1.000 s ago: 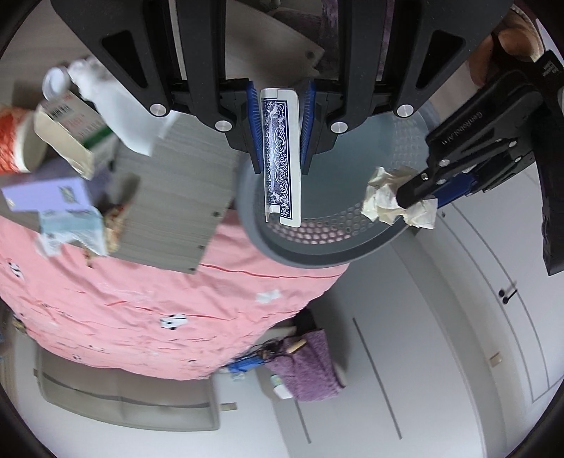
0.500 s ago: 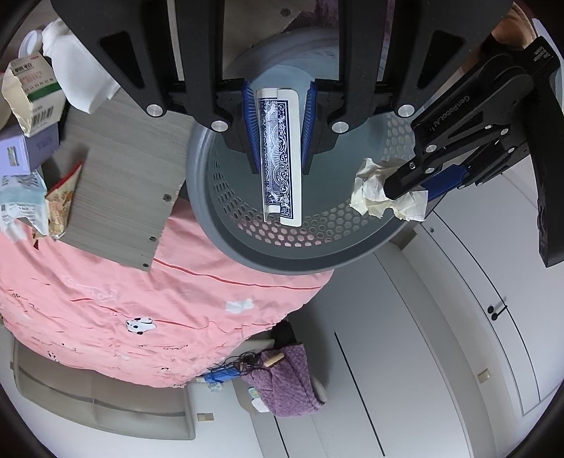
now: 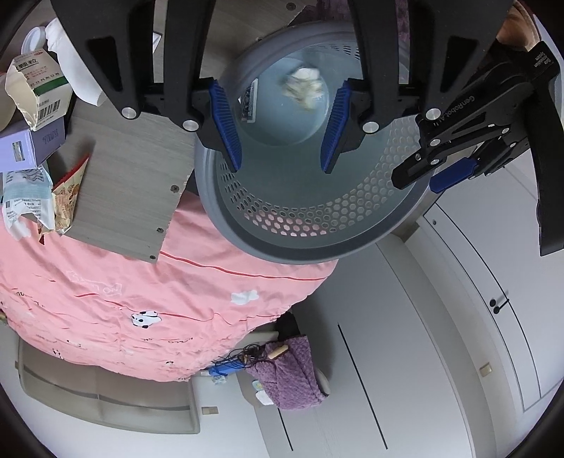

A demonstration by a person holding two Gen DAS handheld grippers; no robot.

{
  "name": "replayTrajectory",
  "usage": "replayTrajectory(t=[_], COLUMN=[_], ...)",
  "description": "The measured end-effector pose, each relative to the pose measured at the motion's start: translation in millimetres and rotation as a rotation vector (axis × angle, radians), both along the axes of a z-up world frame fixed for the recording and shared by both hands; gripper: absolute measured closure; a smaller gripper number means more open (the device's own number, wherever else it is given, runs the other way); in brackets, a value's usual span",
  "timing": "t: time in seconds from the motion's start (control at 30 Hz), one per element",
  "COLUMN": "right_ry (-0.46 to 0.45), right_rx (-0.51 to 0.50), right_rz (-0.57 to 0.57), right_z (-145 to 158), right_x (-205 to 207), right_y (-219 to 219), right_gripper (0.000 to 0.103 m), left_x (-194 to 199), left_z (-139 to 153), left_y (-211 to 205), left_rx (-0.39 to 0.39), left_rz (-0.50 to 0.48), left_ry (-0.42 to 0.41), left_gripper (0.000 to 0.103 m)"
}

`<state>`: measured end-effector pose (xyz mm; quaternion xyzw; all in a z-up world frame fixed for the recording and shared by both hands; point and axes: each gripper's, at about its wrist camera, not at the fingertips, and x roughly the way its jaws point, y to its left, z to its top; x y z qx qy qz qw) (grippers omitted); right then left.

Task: Collect trash
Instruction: 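Open the left gripper to drop the tissue while the right gripper drops the card pack into the basket, then move both grippers back over the table toward the remaining trash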

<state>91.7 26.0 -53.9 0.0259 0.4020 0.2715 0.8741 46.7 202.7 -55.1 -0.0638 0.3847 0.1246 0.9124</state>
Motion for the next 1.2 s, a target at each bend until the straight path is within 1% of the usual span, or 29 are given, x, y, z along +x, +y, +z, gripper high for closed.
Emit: replayTrajectory(t=[0.47,0.77,0.87,1.1,1.2], right_ry=[-0.003,-0.017,-0.023,-0.035,-0.039], right_rx=[0.007,0.008,0.007,0.006,0.004], right_rz=[-0.006,-0.015,-0.021,-0.057,-0.082], right_z=[0.8,5.8,7.0,10.4,11.0], right_x=[-2.9,-11.6,-15.3,-23.8,-28.7], right_y=[-2.8,-8.6,-11.8,-27.0,-36.9], right_gripper=[0.056,0.056,0.053,0.048,0.043], left_x=[-5.8,-13.5,-15.3,-22.3,-24.6], left_z=[5.1,11.7,12.7,17.7,20.4], left_y=[-4.0,-12.4,-14.6,-24.8,-29.8], left_rx=[0.011,0.031,0.032,0.044,0.044], left_rz=[-0.004,-0.008,-0.011,-0.025,-0.036], left_ry=[-0.002,-0.016,-0.014,-0.023,-0.028], left_gripper=[0.04,0.036,0.033,0.03,0.029])
